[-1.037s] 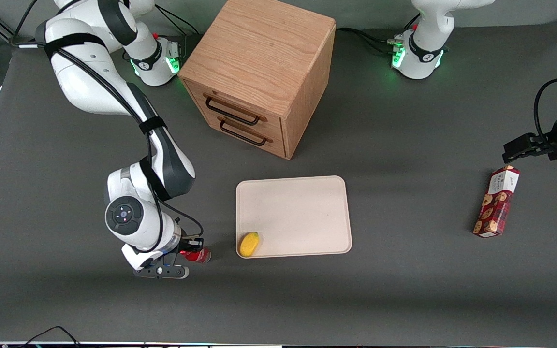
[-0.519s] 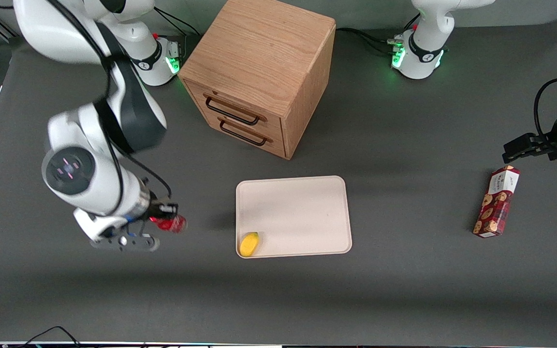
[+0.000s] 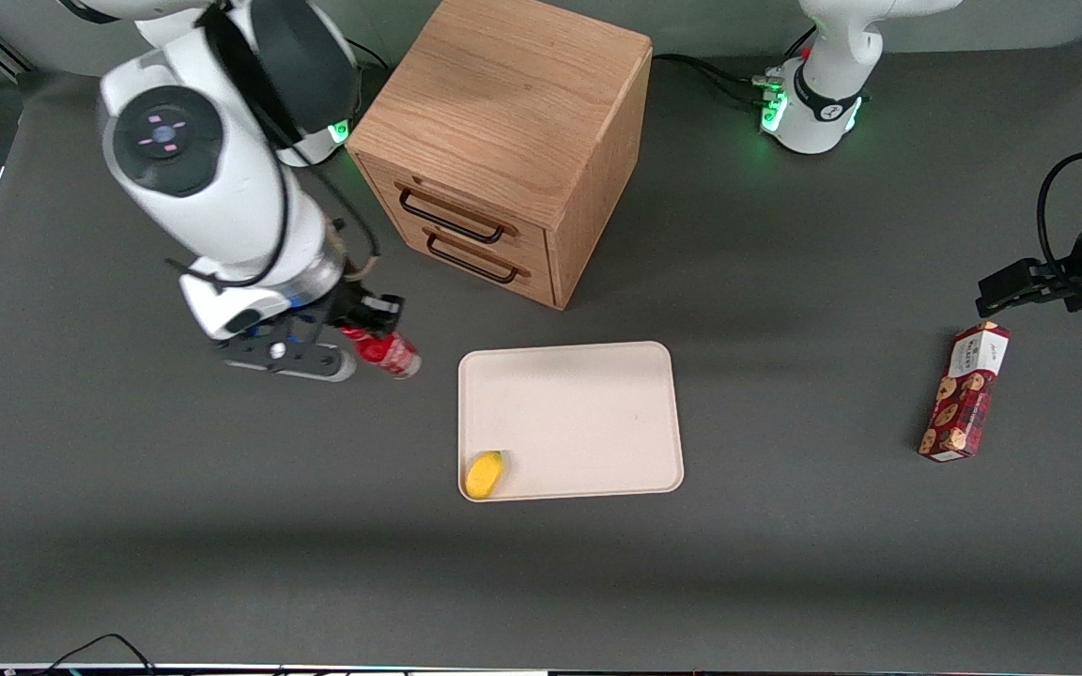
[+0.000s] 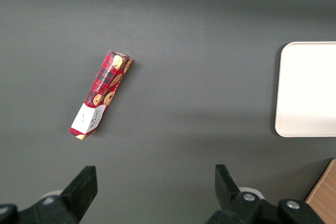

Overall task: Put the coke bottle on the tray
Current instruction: 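Carry the bottle over the white tray beside the lemon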

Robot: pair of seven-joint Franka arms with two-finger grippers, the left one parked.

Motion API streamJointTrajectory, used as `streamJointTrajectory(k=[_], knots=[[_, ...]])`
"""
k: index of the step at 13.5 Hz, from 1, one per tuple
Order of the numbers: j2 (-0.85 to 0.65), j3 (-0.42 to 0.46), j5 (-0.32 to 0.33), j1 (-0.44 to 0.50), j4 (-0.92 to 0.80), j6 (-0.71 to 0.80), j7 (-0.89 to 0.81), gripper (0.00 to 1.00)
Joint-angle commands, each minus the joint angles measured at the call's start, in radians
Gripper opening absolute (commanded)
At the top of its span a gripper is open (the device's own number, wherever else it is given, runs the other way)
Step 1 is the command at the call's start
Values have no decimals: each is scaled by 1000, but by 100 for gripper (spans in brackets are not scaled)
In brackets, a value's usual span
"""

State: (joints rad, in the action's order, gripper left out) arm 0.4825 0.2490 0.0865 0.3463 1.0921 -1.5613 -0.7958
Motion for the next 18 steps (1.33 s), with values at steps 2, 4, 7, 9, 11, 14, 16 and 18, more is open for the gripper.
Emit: streamJointTrajectory(k=[2, 4, 7, 9, 11, 14, 16, 18], knots=[[108, 42, -11, 31, -12, -139, -138, 0], [154, 52, -11, 31, -5, -169, -134, 0], [208, 50, 4, 31, 53, -199, -128, 0], [223, 50, 62, 29, 118, -279, -129, 0], [231, 50, 87, 23, 187, -356, -129, 0], [243, 50, 120, 20, 216, -375, -132, 0], [243, 50, 130, 17, 218, -375, -125, 63], [231, 49, 136, 16, 221, -376, -122, 100]])
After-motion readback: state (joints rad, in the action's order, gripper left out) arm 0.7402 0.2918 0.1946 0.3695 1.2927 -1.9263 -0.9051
